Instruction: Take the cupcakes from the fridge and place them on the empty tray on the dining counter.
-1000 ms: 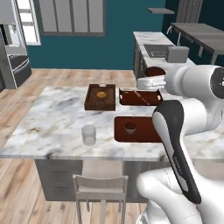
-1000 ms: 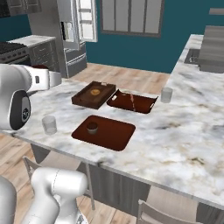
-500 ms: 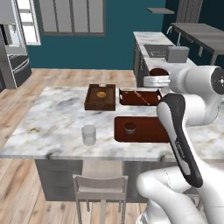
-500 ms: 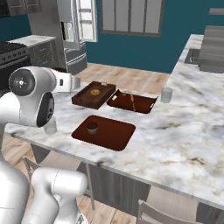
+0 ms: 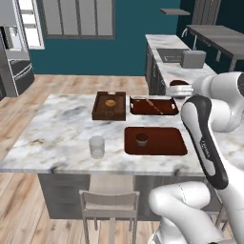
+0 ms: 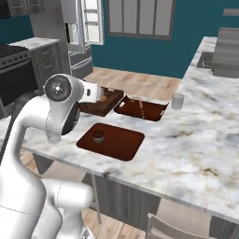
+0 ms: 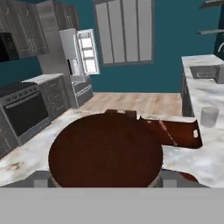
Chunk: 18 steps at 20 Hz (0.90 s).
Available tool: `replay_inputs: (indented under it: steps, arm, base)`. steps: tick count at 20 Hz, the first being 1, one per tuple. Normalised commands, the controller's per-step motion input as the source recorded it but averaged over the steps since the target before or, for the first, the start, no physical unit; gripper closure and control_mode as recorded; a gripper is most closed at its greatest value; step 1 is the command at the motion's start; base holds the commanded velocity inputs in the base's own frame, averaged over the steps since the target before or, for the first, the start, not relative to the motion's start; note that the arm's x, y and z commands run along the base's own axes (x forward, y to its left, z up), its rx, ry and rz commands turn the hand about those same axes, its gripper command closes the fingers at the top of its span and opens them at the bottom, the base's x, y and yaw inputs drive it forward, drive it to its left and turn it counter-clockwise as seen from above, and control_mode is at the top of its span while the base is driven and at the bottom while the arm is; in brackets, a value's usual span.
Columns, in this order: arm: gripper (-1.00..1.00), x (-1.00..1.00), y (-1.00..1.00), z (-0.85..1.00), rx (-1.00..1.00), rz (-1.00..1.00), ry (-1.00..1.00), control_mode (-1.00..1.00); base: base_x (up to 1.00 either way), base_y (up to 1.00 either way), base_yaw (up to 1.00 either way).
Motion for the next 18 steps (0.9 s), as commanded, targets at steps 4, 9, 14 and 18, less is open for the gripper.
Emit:
replay_inputs:
  steps: [4,9,14,18]
  arm:
    - [1.00,0.25,-0.29,-0.20,-0.11,0.34,0.10,-1.00]
    - [1.00,0.21,-0.22,-0.23,-0.06,0.52,-0.03,-1.00]
    - [1.00,0.14,-0.12,-0.13,-0.08,0.50,-0.03,-1.00]
    - [1.00,0.00,-0.02,-0.20,-0.22,0.33,0.00,-1.00]
  base:
    - [0.00,0.00,0.00]
    - [0.00,0.00,0.00]
    - [0.00,0.00,0.00]
    - [0.00,0.00,0.00]
